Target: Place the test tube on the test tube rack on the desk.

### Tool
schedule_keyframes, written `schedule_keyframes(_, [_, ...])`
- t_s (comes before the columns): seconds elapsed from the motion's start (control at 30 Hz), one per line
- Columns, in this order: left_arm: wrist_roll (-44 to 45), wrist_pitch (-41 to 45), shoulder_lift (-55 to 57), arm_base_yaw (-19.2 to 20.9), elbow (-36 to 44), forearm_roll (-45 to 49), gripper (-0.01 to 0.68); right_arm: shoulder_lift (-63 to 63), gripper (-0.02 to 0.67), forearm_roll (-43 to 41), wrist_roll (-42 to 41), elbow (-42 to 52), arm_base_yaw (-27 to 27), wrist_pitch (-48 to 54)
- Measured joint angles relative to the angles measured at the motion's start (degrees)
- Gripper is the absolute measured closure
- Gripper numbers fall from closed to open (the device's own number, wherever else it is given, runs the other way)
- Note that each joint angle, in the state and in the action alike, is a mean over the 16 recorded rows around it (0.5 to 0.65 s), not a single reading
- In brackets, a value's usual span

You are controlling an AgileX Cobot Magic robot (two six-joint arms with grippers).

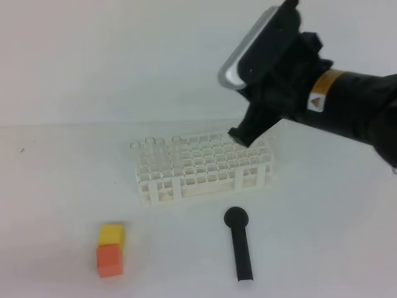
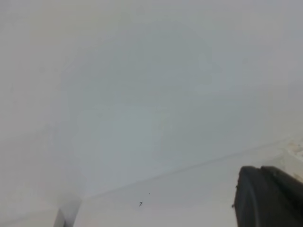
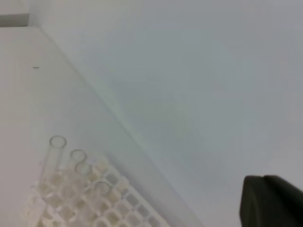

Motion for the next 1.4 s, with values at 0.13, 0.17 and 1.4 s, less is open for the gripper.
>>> schedule_keyframes(0.13, [0.0,0.0,0.0,0.0,0.0,0.0,0.673,-8.0,0.645,2.4,-5.0,3.9,-2.6,3.2])
schedule_keyframes(0.17, [0.0,0.0,0.0,0.0,0.0,0.0,0.673,-10.0,0.647,3.2,-6.0,5.0,-3.4,3.6])
schedule_keyframes(1.4, [0.6,0.1,0.0,0.0,0.0,0.0,0.673,-48.7,0.65,11.1,-11.5,28.5,-23.3,16.4])
